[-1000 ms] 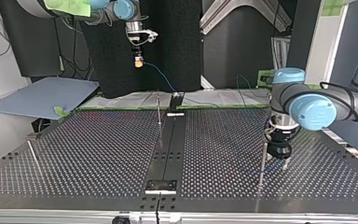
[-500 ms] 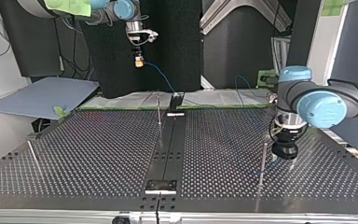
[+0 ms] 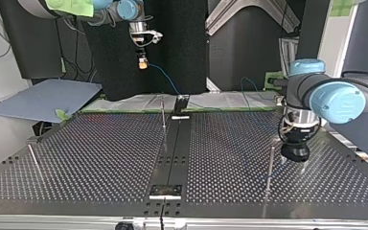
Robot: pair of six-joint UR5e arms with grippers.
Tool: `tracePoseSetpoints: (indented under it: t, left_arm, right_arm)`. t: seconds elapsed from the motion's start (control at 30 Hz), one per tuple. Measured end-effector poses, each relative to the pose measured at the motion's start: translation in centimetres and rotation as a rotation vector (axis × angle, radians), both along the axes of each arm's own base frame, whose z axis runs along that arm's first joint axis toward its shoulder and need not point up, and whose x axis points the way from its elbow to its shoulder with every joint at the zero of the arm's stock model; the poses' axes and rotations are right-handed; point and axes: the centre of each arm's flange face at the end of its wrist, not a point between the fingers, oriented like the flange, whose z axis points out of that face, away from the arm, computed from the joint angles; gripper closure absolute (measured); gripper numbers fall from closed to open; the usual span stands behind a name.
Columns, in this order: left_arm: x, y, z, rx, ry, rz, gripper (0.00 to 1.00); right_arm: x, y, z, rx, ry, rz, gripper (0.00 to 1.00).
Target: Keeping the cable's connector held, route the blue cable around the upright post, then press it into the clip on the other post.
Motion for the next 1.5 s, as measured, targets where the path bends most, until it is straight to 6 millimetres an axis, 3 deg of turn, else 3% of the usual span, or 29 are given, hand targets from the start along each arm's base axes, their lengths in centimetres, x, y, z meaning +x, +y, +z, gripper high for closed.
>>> tracePoseSetpoints:
  t: [0.5,0.93,1.23,1.5]
  left_arm:
    - [-2.1,-1.3,-0.7,0.020,0.030,-0.018,0.02]
    - [-5.9,-2.0,1.5,0.021,-0.008,-0.013,0.02]
    - [-7.7,-2.4,1.7,0.057,0.043,0.004,0.02]
    - [-10.5,-2.7,4.0,0.129,0.040,0.050,0.02]
  right_arm:
    - [0.0,0.0,0.0,-0.002,-0.003,0.000,1.00]
    - [0.0,0.0,0.0,-0.003,-0.004,0.000,1.00]
    - [0.0,0.0,0.0,-0.003,-0.005,0.000,1.00]
    - [0.0,-0.1,0.1,-0.005,-0.008,0.000,1.00]
